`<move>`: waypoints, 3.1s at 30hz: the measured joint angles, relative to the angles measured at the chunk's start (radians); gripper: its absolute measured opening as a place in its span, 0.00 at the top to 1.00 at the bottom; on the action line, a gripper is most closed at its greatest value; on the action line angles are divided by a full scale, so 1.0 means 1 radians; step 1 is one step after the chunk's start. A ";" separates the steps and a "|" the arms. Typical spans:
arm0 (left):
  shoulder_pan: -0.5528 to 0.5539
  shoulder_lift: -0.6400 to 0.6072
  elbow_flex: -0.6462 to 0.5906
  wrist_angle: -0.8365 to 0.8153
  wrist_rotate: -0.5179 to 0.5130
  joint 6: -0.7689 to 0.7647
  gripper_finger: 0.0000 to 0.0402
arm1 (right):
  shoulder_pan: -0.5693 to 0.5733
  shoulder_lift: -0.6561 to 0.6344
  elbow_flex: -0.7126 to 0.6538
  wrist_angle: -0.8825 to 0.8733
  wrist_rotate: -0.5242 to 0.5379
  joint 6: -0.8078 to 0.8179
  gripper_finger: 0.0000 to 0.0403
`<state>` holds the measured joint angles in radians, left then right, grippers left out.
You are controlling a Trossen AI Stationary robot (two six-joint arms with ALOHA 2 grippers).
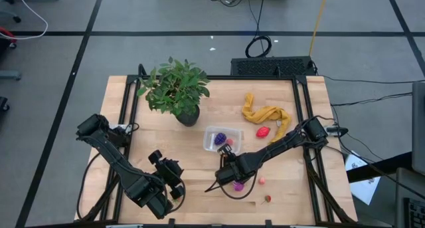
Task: Pick and placing Produce into tupperware
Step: Put the middle strawberry into the bin
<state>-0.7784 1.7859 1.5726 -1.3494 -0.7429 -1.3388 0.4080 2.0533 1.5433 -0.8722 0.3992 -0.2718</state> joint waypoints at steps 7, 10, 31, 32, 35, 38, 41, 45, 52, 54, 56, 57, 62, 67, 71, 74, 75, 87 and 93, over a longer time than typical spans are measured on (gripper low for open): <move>0.000 0.000 0.000 0.001 0.000 0.000 0.56 | 0.000 0.000 0.000 0.000 0.001 -0.001 1.00; 0.000 0.000 0.000 0.001 0.000 0.000 0.56 | 0.000 0.000 0.000 0.000 0.006 -0.001 1.00; 0.000 0.000 0.000 0.020 -0.004 0.035 0.56 | 0.057 -0.011 0.282 -0.197 0.053 0.080 1.00; 0.000 0.000 0.000 0.019 -0.006 0.035 0.56 | 0.056 -0.020 0.292 -0.207 0.052 0.093 1.00; 0.000 0.000 0.000 0.019 -0.010 0.037 0.56 | 0.037 -0.075 0.298 -0.229 0.046 0.127 1.00; 0.000 0.000 0.000 0.018 -0.014 0.047 0.56 | 0.006 -0.137 0.298 -0.246 0.040 0.174 1.00; 0.000 0.000 0.000 0.018 -0.018 0.048 0.56 | -0.042 -0.195 0.298 -0.244 -0.062 0.210 1.00; 0.000 0.000 0.000 0.018 -0.019 0.048 0.56 | -0.119 -0.243 0.290 -0.237 -0.211 0.259 1.00; 0.000 0.000 0.000 0.017 -0.019 0.054 0.56 | -0.220 -0.263 0.209 -0.201 -0.415 0.283 1.00; 0.000 0.000 0.000 0.016 -0.019 0.054 0.56 | -0.239 -0.263 0.185 -0.198 -0.475 0.286 1.00; 0.000 0.000 0.000 0.016 -0.019 0.054 0.56 | -0.257 -0.263 0.162 -0.186 -0.513 0.285 1.00; 0.000 0.000 0.000 0.016 -0.020 0.054 0.56 | -0.265 -0.263 0.155 -0.187 -0.532 0.285 1.00; 0.000 0.000 0.000 0.016 -0.026 0.054 0.56 | -0.301 -0.263 0.146 -0.156 -0.675 0.257 1.00; 0.000 0.000 0.000 0.015 -0.026 0.054 0.56 | -0.337 -0.263 0.145 -0.157 -0.783 0.234 1.00; 0.000 0.000 0.000 0.014 -0.027 0.073 0.56 | -0.364 -0.263 0.145 -0.158 -0.823 0.221 1.00; 0.000 0.000 0.000 0.008 -0.027 0.077 0.56 | -0.380 -0.263 0.145 -0.161 -0.824 0.203 1.00; 0.000 0.000 0.000 0.005 -0.027 0.077 0.56 | -0.384 -0.263 0.145 -0.160 -0.824 0.199 1.00; 0.000 0.000 0.000 -0.016 -0.027 0.054 0.56 | -0.434 -0.263 0.141 -0.201 -0.821 0.152 1.00; 0.000 0.000 0.000 -0.016 -0.027 0.053 0.56 | -0.460 -0.263 0.065 -0.176 -0.821 0.139 1.00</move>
<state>-0.7784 1.7859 1.5726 -1.3651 -0.7700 -1.2861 -0.0523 1.7907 1.6083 -1.0479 -0.4217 -0.1329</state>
